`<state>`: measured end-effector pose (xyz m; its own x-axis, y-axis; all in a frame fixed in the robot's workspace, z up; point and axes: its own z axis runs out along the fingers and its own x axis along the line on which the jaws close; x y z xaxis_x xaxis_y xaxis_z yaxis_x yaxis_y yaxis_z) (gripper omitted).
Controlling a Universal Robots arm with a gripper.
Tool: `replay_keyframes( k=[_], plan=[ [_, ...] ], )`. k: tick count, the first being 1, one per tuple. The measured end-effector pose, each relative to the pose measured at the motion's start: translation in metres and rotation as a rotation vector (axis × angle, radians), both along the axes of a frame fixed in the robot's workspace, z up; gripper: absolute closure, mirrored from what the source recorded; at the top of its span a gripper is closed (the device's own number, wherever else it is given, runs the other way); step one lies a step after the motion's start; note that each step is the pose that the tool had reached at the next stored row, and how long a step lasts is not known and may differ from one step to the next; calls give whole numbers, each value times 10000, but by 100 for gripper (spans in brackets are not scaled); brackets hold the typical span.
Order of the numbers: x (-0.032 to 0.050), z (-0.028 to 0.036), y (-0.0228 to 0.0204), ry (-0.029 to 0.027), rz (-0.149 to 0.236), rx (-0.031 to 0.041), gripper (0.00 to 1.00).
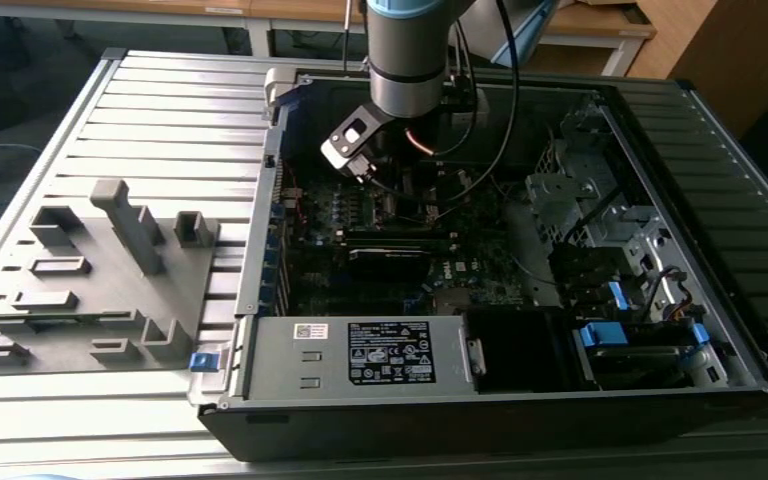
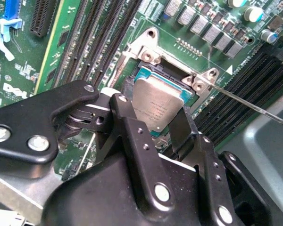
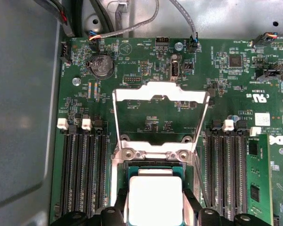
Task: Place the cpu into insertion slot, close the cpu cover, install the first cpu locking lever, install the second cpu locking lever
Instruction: 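Place the cpu into insertion slot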
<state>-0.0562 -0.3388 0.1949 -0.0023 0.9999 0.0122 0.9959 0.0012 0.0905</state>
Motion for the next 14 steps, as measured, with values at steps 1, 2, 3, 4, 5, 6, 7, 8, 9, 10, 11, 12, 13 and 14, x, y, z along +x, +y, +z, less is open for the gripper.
replay_keyframes(
  k=[1, 2, 3, 4, 5, 6, 7, 8, 9, 10, 11, 12, 13, 14],
  plan=[
    [0, -2, 0, 0, 1, 0, 46],
    [1, -6, 1, -3, 1, 4, 46],
    [1, -10, 1, -2, 1, 3, 46],
    [0, -11, 0, 0, 1, 0, 46],
    [0, -14, 0, 0, 1, 0, 46],
    [0, -15, 0, 0, 1, 0, 46],
    [0, -15, 0, 0, 1, 0, 46],
    [0, -15, 0, 0, 0, 0, 46],
    [0, -15, 0, -1, -2, 2, 46],
    [1, -13, 1, -3, -2, 3, 46],
    [1, -11, 1, -2, -2, 3, 46],
    [1, -10, 1, -2, -2, 3, 46],
    [0, -8, 0, 0, -2, 0, 46],
    [0, -7, 0, -1, -3, 1, 46]
  ],
)
